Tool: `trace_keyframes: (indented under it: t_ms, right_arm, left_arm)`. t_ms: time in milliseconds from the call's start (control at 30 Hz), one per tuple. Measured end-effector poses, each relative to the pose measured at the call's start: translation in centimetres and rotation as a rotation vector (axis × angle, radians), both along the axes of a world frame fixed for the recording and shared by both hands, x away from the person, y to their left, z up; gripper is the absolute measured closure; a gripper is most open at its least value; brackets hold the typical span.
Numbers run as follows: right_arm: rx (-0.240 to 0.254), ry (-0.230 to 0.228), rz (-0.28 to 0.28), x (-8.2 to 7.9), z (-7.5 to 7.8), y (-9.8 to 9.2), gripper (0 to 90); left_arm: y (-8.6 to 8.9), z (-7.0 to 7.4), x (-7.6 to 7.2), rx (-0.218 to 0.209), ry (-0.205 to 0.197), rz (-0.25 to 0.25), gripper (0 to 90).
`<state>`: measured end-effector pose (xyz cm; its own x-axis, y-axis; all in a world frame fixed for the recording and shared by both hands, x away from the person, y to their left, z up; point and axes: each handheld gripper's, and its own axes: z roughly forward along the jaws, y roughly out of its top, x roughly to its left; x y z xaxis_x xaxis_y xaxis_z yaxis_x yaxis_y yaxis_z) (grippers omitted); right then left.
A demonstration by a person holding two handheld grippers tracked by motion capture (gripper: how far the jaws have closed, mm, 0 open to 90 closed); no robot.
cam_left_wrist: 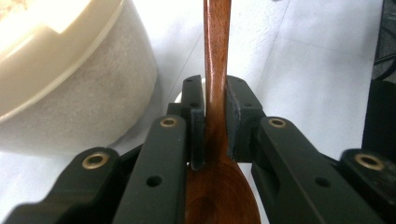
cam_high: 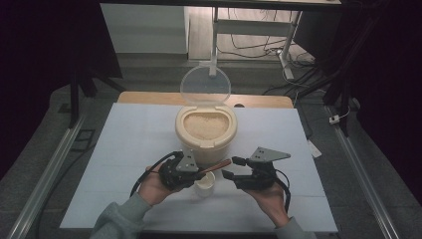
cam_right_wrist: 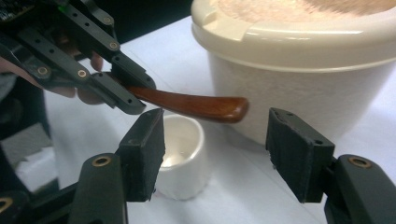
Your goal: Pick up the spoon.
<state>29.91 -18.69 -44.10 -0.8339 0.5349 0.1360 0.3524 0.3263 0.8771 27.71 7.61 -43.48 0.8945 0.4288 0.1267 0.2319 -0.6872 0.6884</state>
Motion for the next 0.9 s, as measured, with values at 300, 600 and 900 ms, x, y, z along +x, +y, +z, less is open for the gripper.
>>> trace_keyframes:
  t_ms: [300, 600, 900]
  right_arm:
    - [0.060, 0.045, 0.000, -0.02, -0.31, 0.65, 42.1]
    - [0.142, 0.088, -0.002, 0.04, -0.41, 0.59, 53.2]
    - [0.206, 0.122, 0.002, 0.09, -0.59, 1.05, 57.0]
  left_arm:
    - [-0.20, 0.13, -0.30, -0.018, -0.024, -0.005, 78.1]
    - [-0.54, 0.01, -0.45, -0.013, -0.029, -0.013, 78.2]
    - [-0.98, -0.08, -0.83, 0.021, -0.059, -0.014, 78.4]
